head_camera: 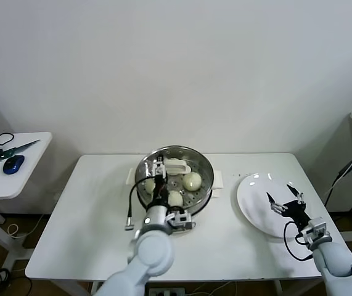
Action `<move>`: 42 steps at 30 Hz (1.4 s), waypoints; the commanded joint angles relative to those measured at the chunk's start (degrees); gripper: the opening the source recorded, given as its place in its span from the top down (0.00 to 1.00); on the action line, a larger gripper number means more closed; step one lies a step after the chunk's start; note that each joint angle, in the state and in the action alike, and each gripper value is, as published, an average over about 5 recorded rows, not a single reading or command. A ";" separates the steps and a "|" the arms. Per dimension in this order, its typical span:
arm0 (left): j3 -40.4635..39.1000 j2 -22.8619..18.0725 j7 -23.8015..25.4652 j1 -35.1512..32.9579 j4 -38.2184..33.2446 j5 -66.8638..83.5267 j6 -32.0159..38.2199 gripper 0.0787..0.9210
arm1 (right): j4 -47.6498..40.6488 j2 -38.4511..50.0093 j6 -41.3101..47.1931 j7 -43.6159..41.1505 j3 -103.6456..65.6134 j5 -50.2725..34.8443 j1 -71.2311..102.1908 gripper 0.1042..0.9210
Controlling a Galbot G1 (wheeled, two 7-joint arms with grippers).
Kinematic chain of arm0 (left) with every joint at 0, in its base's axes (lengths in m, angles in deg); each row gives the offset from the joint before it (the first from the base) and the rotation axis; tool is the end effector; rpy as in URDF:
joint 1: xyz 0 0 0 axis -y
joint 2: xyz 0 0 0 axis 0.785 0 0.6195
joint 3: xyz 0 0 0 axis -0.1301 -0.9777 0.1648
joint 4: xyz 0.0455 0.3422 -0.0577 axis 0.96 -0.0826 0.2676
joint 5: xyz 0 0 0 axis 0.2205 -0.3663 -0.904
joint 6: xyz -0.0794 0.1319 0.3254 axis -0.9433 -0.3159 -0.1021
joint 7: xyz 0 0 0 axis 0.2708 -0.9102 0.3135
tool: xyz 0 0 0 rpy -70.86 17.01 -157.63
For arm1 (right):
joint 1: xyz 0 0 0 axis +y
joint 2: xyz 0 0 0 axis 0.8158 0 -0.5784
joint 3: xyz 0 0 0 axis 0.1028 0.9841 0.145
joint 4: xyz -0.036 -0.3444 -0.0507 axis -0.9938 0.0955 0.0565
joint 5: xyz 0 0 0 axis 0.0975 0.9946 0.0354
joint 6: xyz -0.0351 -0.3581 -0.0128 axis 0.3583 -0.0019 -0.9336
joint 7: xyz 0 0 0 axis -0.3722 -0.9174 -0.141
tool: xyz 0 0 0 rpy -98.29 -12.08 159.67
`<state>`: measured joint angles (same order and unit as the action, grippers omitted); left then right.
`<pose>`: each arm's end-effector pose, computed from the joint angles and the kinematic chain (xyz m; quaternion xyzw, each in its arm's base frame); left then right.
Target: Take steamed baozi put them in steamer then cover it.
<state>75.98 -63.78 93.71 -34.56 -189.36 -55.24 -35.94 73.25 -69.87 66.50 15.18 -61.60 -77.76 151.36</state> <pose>0.2869 -0.1431 -0.2533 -0.0085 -0.7446 -0.6671 0.0224 0.3105 -0.2317 -0.3843 0.0929 -0.9792 0.1500 0.1003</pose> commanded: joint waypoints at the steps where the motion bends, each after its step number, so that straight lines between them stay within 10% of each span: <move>1: 6.65 6.36 -7.46 -9.33 -14.10 11.40 0.74 0.12 | 0.42 -0.29 1.63 0.68 0.10 -1.10 0.10 0.12; 16: 36.74 4.11 -27.17 -28.78 -14.98 60.68 28.83 0.12 | 1.75 -1.16 0.37 0.50 -0.11 -1.11 1.28 0.12; 25: 48.20 -5.02 -24.84 -35.46 -5.74 82.07 44.02 0.12 | 4.91 -2.89 -0.18 0.48 -1.21 -2.86 4.27 0.12; 42: 46.08 -5.47 -22.57 -36.66 -3.23 85.63 46.16 0.12 | 6.01 -3.76 -1.06 0.82 -2.42 -5.68 6.17 0.12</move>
<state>119.33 -67.59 71.09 -68.53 -194.54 22.80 4.04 78.57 -73.32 65.68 15.90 -63.68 -82.44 156.70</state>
